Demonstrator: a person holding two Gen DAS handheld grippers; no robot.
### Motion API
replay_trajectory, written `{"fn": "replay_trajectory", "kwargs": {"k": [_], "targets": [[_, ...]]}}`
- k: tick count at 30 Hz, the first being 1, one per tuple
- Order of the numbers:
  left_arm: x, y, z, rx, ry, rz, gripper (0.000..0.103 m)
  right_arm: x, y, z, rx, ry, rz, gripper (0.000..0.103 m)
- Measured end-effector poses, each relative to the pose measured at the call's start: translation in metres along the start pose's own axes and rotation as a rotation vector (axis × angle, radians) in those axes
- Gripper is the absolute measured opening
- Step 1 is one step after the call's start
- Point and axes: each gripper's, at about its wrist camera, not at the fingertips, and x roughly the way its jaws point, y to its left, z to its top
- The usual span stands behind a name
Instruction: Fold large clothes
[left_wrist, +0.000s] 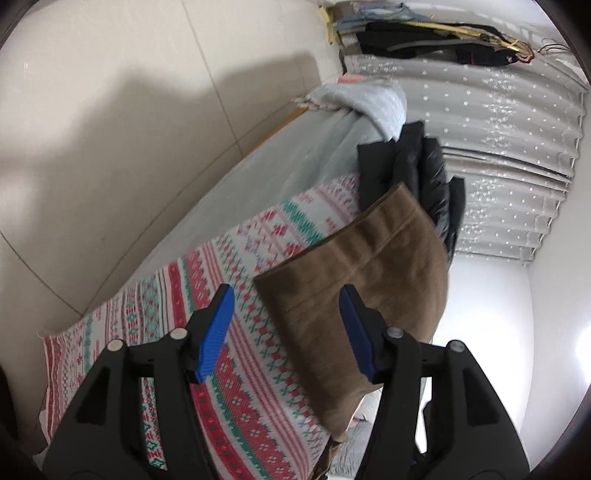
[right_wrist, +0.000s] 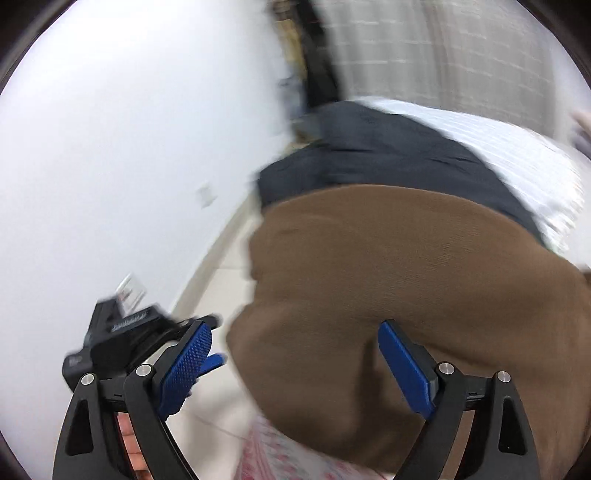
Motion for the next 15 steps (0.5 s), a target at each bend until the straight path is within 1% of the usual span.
{"fn": "replay_trajectory", "kwargs": {"k": [1,2,3,5,6,9,13,14,15], "targets": [[0.003,0.004,-0.002,-0.022,0.015,-0.011,0.060,-0.008,-0.014,-0.005,0.047,0.010,-0.035,0.092],[0.005,0.007,-0.005,-0.052,0.023,-0.034,0.060,-0.016,-0.028,-0.010,0.090,0.020,-0.025,0.092],[0.006,0.008,-0.007,-0.077,0.023,-0.060,0.063,-0.024,-0.040,-0.014,0.124,0.027,-0.007,0.092],[0.008,0.007,-0.012,-0.094,0.020,-0.095,0.067,-0.048,-0.063,-0.027,0.170,0.035,-0.011,0.092],[0.010,0.005,-0.015,-0.090,0.021,-0.102,0.069,-0.060,-0.071,-0.031,0.181,0.035,-0.016,0.092],[0.020,0.000,-0.025,-0.084,0.047,-0.091,0.069,-0.099,-0.094,-0.052,0.212,0.040,-0.019,0.092],[0.024,-0.002,-0.032,-0.092,0.045,-0.095,0.069,-0.150,-0.129,-0.083,0.277,0.036,-0.020,0.092],[0.024,-0.005,-0.033,-0.078,0.043,-0.089,0.066,-0.164,-0.140,-0.097,0.301,0.039,-0.020,0.092],[0.021,-0.009,-0.035,-0.054,0.029,-0.093,0.053,-0.169,-0.143,-0.107,0.321,0.045,-0.024,0.092]]}}
